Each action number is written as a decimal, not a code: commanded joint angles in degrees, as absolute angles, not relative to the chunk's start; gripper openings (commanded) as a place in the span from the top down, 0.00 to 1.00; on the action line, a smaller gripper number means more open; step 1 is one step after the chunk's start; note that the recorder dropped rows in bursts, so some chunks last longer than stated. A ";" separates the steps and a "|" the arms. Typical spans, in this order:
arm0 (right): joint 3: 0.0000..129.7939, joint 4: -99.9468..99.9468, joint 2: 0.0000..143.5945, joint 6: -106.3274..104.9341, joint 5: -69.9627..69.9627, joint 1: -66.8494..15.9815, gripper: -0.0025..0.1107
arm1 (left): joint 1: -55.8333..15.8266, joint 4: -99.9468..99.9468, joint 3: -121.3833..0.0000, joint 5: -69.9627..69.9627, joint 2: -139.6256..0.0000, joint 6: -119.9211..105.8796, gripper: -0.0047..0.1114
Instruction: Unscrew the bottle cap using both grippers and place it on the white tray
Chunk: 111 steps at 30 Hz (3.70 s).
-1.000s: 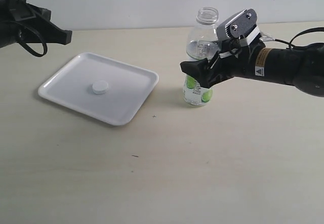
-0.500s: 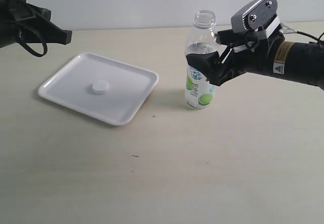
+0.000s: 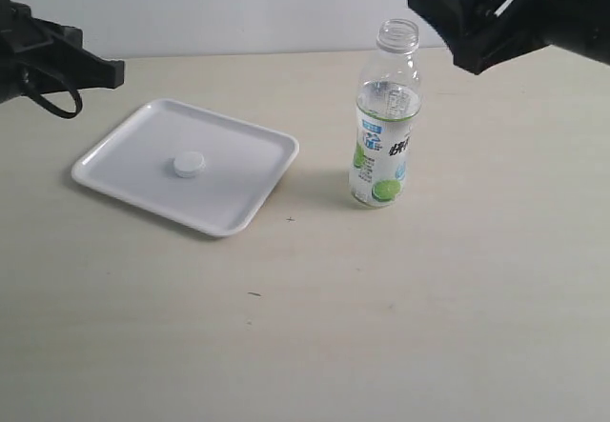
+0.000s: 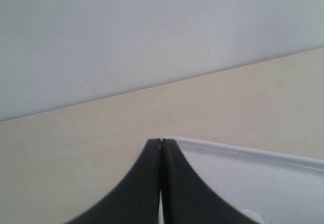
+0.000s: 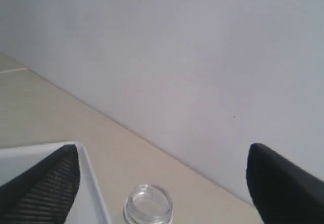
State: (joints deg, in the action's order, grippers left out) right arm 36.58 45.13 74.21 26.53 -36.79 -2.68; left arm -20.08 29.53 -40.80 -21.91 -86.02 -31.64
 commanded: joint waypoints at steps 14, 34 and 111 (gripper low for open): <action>17.94 36.26 36.96 36.83 -35.36 -2.52 0.23 | -19.94 21.73 -10.19 -33.09 -44.20 -8.06 0.96; 10.07 39.35 30.03 50.33 -31.57 -2.63 0.23 | -19.94 5.45 0.00 -26.63 -21.97 14.42 0.96; 0.00 -2.64 0.00 3.09 3.38 -2.67 0.23 | -19.94 5.45 0.00 -12.10 -21.98 18.27 0.96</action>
State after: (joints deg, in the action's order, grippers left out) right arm 0.26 -2.29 0.38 3.17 3.23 -2.68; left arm -19.99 5.75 -0.16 -12.07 -22.12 18.00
